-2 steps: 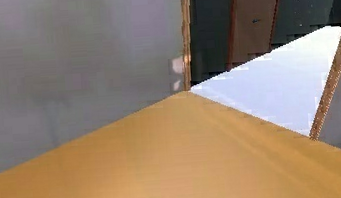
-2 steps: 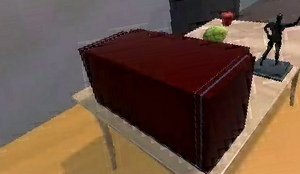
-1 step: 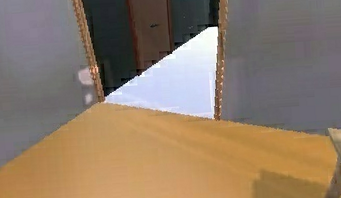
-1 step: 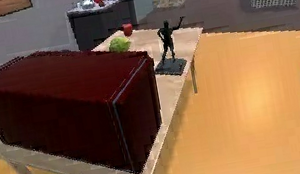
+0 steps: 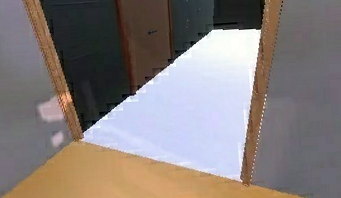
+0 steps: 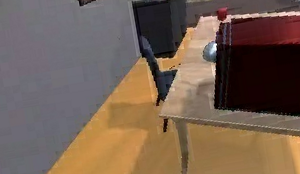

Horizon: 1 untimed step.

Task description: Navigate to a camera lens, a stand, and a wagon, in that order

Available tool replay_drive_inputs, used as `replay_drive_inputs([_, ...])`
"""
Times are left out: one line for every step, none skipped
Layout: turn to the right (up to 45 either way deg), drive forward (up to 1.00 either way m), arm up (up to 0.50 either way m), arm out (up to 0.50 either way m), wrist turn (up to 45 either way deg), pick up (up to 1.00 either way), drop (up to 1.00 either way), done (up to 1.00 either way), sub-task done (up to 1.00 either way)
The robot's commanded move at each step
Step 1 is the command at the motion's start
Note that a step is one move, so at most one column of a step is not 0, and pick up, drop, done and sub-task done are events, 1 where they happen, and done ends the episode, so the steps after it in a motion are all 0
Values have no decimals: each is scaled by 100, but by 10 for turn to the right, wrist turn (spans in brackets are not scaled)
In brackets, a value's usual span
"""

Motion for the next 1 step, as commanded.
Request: replay_drive_inputs([0, 100, 0, 0, 0, 0, 0, 0, 0])
